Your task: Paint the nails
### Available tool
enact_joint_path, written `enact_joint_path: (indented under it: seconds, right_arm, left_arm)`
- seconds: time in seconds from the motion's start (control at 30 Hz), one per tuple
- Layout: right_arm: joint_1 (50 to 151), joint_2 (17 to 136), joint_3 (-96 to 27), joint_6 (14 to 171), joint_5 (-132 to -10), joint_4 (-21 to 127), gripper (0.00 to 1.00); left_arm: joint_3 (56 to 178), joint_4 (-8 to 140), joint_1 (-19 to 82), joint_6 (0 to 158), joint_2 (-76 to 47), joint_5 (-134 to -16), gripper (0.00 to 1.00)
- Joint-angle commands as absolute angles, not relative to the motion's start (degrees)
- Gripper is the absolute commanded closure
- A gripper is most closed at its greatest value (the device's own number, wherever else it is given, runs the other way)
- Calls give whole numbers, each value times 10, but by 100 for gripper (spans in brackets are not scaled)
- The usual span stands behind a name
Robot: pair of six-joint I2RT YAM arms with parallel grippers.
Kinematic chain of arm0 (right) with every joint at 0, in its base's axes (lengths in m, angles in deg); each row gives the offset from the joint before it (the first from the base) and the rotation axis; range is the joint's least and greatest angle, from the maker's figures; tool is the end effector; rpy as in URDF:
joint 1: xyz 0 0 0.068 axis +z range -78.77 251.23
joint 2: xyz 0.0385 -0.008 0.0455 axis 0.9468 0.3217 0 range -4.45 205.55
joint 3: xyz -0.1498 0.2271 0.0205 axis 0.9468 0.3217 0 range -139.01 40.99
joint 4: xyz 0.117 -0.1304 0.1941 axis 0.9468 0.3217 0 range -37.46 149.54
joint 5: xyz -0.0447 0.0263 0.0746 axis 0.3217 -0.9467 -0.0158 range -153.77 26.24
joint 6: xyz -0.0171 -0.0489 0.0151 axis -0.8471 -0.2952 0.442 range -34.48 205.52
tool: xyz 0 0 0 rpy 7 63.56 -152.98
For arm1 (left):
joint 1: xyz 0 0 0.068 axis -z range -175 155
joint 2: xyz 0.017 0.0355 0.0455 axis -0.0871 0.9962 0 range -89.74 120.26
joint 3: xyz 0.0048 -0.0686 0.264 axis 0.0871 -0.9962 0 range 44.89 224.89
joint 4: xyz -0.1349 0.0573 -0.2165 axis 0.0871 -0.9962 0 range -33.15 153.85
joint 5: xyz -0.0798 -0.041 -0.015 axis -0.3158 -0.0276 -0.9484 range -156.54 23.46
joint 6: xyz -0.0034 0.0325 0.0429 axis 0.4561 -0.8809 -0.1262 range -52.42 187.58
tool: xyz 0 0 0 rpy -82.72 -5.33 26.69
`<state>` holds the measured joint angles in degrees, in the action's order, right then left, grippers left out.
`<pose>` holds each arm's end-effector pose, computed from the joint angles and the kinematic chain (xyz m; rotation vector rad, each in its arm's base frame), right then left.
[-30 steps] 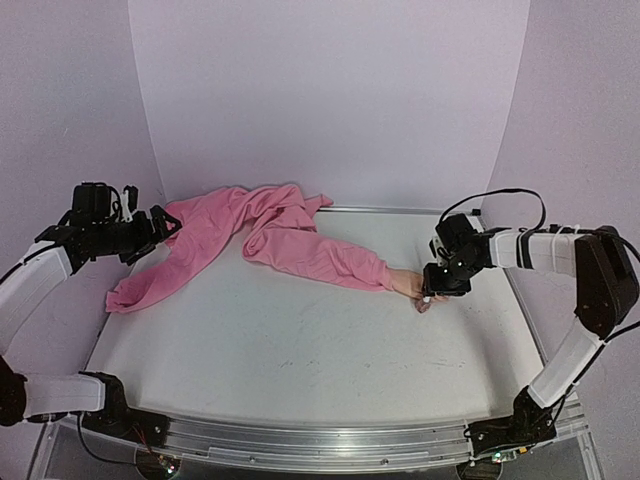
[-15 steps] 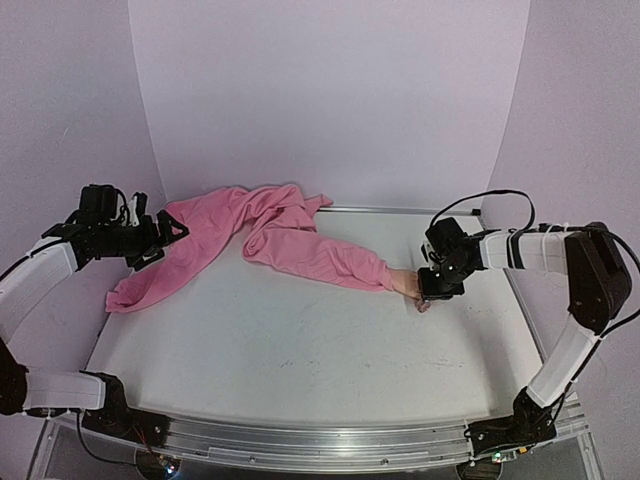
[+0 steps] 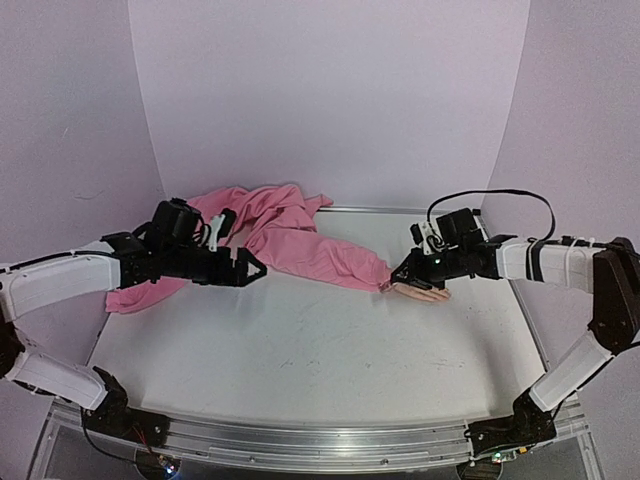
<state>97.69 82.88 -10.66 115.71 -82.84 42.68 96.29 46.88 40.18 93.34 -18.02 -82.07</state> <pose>0.2979 0.1613 0.2362 -0.1542 2.1248 0.9438 0.2185 -0.1656 0.2698 0.3492 2.3154 -0.8615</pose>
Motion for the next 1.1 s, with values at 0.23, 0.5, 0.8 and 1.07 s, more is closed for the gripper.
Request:
enact_joint_path:
  seconds: [0.23, 0.5, 0.8, 1.07]
  right_arm:
    - [1104, 859, -179, 1224, -948, 373, 99]
    - [1173, 890, -231, 1235, -928, 373, 99]
    - [1199, 900, -251, 1267, -898, 342, 100]
    - [1221, 918, -270, 1275, -900, 334, 100]
  left_arm:
    - [864, 779, 596, 630, -134, -645, 10]
    - [849, 864, 630, 523, -101, -637, 28]
    - [860, 877, 648, 484, -81, -647, 38]
    - [871, 877, 656, 482, -72, -625, 50]
